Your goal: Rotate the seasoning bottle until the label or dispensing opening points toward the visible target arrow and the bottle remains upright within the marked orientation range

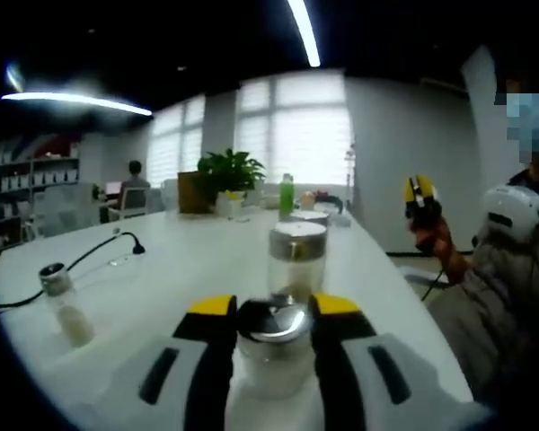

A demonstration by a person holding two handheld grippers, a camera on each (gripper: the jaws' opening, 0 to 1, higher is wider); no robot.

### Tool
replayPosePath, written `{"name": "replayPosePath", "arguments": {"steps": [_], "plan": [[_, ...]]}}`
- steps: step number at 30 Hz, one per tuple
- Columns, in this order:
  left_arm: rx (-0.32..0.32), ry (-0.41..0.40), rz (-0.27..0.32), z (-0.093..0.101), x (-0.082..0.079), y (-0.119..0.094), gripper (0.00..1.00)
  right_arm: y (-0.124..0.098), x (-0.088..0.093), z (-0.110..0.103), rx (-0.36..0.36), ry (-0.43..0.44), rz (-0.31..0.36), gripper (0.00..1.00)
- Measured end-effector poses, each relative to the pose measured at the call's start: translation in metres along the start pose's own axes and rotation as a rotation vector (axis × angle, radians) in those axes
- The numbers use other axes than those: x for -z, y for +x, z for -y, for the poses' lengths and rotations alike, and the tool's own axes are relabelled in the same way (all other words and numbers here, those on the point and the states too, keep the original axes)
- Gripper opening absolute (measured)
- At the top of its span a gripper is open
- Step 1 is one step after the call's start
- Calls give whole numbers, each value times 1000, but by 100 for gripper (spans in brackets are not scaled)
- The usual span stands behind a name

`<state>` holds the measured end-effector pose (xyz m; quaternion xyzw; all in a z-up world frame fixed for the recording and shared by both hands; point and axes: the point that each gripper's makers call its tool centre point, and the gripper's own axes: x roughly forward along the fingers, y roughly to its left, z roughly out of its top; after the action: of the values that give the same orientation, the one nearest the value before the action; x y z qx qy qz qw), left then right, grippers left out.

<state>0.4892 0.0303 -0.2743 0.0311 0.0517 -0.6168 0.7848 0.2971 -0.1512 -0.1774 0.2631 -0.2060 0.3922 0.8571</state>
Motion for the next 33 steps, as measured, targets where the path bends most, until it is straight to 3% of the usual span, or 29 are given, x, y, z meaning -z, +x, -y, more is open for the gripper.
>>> {"name": "replayPosePath", "arguments": {"steps": [10, 16, 23, 29, 31, 33], "plan": [[125, 10, 20, 5, -1, 3, 34, -13, -10, -1, 48, -27, 32, 5], [165, 15, 21, 9, -2, 5, 34, -13, -12, -3, 51, -17, 47, 4], [170, 7, 17, 10, -1, 5, 34, -7, 0, -7, 21, 26, 25, 4], [159, -26, 26, 12, 0, 6, 34, -14, -11, -9, 15, -4, 48, 6], [126, -21, 21, 8, 0, 3, 37, -14, -12, -11, 6, -14, 46, 7], [105, -28, 58, 4, -6, 0, 41, -13, -11, -13, -2, -23, 41, 9]]}}
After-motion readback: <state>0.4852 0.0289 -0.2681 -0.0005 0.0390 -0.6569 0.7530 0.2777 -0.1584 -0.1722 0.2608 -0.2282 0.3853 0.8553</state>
